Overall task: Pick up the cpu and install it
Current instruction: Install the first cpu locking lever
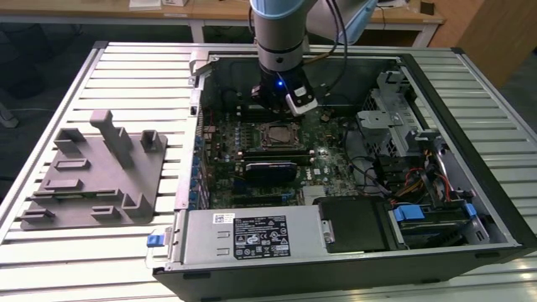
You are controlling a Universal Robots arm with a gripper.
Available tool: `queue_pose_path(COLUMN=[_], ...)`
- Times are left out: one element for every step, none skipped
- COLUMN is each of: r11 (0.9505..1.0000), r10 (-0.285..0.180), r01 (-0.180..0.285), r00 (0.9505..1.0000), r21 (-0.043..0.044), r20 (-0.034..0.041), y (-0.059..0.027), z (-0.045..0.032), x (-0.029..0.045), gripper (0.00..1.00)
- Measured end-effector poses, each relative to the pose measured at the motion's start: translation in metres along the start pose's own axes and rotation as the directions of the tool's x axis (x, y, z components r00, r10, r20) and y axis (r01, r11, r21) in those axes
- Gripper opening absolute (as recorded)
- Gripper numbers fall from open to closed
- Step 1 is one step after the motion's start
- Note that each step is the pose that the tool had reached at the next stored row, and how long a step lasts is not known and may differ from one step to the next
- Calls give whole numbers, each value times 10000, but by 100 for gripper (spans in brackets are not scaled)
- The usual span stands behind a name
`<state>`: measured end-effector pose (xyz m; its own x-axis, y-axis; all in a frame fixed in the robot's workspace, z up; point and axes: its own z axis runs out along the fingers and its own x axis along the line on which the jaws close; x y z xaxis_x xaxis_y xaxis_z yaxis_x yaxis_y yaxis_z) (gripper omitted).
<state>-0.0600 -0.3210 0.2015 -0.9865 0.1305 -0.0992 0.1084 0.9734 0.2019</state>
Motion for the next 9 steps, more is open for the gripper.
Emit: queue_pose_path(r11=[10000,10000,10000,10000,10000,10000,10000,10000,10000], r10=[0,0,-1,0,0,0,1,4,12], r01=[0,0,1,0,0,0,-1,-4,-12], r00=[10000,10000,10000,10000,10000,10000,10000,10000,10000], r21=[0,3,3,3,4,4,5,3,3], r20=[0,-1,-2,-2,-2,-3,-2,-1,0], y=[2,2,2,2,3,4,5,6,5], z=[2,3,5,8,10,11,13,15,18], x=[2,6,10,15,21,27,30,32,32], gripper=[11,11,11,11,11,11,11,11,11])
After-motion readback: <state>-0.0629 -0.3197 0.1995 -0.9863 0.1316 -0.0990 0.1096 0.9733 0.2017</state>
